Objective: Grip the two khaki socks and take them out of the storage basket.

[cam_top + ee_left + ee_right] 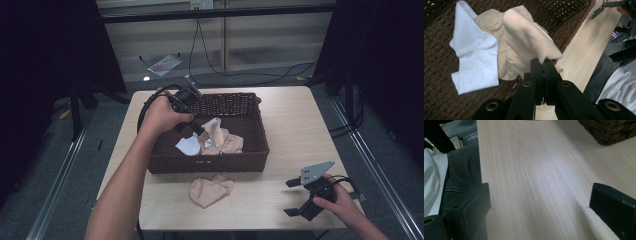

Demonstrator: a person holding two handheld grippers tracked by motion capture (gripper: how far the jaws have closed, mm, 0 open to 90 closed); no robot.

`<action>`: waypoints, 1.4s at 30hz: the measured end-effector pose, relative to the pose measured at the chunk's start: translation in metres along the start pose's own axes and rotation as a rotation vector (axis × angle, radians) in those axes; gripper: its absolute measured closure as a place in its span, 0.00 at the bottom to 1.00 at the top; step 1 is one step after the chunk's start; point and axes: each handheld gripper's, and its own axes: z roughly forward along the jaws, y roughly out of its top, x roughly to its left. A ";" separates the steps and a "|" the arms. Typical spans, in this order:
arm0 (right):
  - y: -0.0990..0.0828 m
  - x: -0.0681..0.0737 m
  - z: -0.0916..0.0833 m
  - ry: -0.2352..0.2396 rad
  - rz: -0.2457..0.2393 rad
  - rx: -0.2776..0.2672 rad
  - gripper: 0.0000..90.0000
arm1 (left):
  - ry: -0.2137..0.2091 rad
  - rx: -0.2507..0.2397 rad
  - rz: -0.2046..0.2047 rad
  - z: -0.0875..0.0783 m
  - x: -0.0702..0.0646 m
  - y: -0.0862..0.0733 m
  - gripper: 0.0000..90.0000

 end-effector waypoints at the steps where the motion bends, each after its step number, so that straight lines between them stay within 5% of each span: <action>1: 0.000 0.000 0.000 0.000 0.000 0.000 0.04 | 0.000 0.008 0.007 -0.005 -0.001 0.001 0.99; 17: 0.000 0.000 0.000 0.002 0.004 0.002 0.04 | -0.009 0.006 0.006 -0.030 -0.010 0.001 0.98; 42: 0.000 0.000 0.001 0.006 0.007 0.002 0.04 | -0.047 0.007 0.099 -0.048 -0.047 -0.007 0.98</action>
